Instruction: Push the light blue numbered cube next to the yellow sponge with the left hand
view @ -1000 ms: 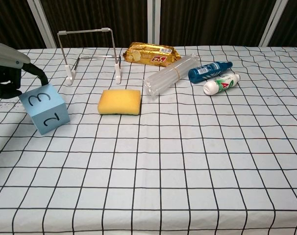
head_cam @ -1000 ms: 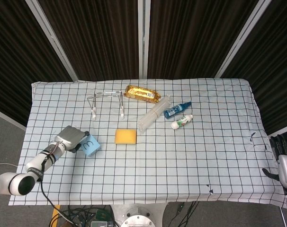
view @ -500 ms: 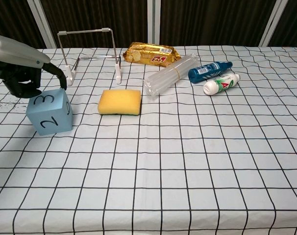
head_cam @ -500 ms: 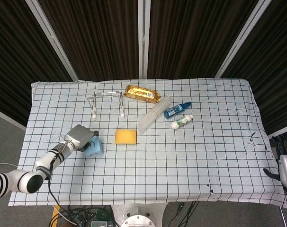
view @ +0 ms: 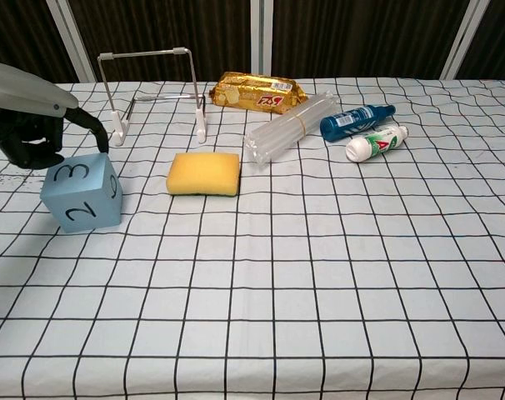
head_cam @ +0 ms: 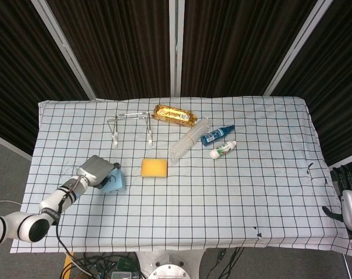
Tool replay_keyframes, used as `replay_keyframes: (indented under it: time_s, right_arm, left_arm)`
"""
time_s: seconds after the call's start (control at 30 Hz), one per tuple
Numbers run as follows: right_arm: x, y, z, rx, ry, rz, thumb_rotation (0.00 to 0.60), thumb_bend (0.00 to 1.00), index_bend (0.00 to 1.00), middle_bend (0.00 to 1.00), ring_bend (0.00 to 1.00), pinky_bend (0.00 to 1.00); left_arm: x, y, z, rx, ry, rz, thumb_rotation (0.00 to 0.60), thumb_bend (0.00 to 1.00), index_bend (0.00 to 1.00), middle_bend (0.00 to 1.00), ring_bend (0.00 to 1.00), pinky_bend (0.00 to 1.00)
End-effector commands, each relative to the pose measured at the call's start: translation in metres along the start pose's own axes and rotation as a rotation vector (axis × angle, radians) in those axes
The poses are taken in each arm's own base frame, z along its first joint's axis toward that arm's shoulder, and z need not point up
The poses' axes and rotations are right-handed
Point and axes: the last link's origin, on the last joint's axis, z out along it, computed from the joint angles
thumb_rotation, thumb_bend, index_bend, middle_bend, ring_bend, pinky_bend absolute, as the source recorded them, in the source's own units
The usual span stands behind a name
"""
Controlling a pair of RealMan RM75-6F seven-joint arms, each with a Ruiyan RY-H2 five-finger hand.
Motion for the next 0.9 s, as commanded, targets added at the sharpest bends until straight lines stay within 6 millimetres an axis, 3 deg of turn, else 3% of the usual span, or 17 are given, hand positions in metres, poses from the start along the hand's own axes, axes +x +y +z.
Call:
replay_keyframes:
  time_s: [0.03,0.4,0.6,0.73,0.9]
  right_arm:
    - [-0.001,0.0,0.0,0.0,-0.002,-0.001,0.6,0.06,0.0,0.0,0.0,0.0]
    - [0.001,0.0,0.0,-0.001,0.005,0.0,0.6,0.06,0.0,0.0,0.0,0.0]
    - [0.005,0.002,-0.002,0.001,0.018,0.006,0.6,0.06,0.0,0.0,0.0,0.0]
    - [0.006,0.003,-0.002,-0.001,0.029,0.015,0.6,0.06,0.0,0.0,0.0,0.0]
    - [0.001,0.001,-0.002,0.014,0.024,0.016,0.6,0.06,0.0,0.0,0.0,0.0]
  left_arm:
    - [0.001,0.004,-0.004,-0.015,0.01,-0.011,0.6,0.52,0.2,0.82,0.86,0.87]
    - [0.008,-0.002,-0.006,0.0,0.121,-0.038,0.6,0.51,0.2,0.8,0.85,0.87]
    - [0.011,-0.026,-0.039,0.117,0.432,-0.052,0.6,0.4,0.21,0.71,0.78,0.8]
    - [-0.016,-0.055,-0.085,0.28,0.595,-0.043,0.6,0.27,0.23,0.53,0.53,0.63]
    - [-0.062,-0.083,-0.136,0.452,0.675,-0.086,0.6,0.09,0.2,0.16,0.12,0.25]
